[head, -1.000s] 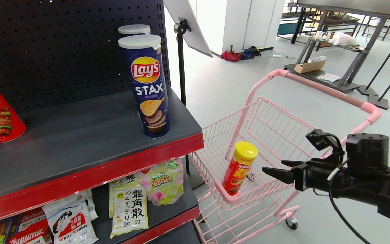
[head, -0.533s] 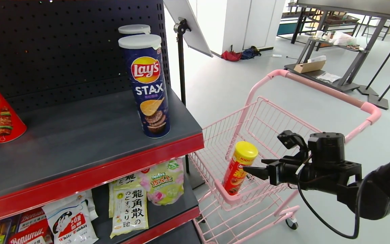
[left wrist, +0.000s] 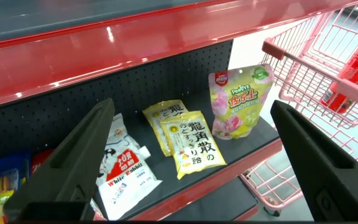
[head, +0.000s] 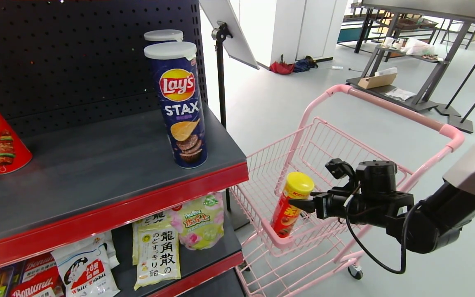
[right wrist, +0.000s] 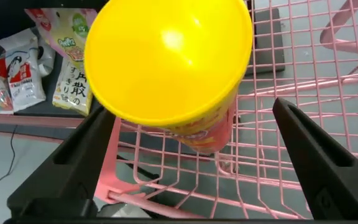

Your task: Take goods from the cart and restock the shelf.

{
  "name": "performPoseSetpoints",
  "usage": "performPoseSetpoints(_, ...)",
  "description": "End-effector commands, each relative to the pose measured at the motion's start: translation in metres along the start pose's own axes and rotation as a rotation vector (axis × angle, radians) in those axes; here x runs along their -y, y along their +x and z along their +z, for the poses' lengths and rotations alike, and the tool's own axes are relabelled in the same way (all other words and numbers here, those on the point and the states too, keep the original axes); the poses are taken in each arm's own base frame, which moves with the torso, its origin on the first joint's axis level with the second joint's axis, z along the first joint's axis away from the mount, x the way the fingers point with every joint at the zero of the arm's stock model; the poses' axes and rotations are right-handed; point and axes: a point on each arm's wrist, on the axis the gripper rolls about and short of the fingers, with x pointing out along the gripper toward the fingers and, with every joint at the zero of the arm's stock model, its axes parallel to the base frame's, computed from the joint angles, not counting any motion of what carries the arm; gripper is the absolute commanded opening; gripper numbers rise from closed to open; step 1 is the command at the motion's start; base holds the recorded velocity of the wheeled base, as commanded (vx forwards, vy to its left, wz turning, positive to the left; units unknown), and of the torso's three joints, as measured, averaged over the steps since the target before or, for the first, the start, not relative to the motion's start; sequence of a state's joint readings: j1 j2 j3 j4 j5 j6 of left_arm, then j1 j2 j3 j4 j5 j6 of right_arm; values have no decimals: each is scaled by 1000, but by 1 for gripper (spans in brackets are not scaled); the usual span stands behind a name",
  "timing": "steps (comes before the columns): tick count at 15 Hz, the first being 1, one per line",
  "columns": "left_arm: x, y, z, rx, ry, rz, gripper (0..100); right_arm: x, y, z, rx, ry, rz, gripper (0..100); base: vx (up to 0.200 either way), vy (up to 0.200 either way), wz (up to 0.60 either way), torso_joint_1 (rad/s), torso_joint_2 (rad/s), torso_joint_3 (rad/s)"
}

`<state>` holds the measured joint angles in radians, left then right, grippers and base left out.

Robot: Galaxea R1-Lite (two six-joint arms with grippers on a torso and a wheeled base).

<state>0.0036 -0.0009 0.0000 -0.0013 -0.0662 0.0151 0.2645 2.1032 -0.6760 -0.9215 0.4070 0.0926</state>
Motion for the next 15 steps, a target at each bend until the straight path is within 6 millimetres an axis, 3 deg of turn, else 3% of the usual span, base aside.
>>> performPoseSetpoints(1, 0, 0, 0, -1, 0, 1, 100, 1, 6, -2, -9, 1, 4, 100, 0, 0, 0, 0, 0, 0)
performPoseSetpoints(12, 0, 0, 0, -1, 2, 1, 100, -4, 35, -4, -16, -10, 43, 100, 0, 0, 0, 0, 0, 0)
performPoseSetpoints(13, 0, 0, 0, -1, 2, 0, 100, -6, 39, -4, -14, -6, 50, 0, 0, 0, 0, 0, 0, 0)
performPoseSetpoints(15, 0, 0, 0, -1, 2, 1, 100, -8, 41, -5, -10, -8, 56, 0, 0, 0, 0, 0, 0, 0)
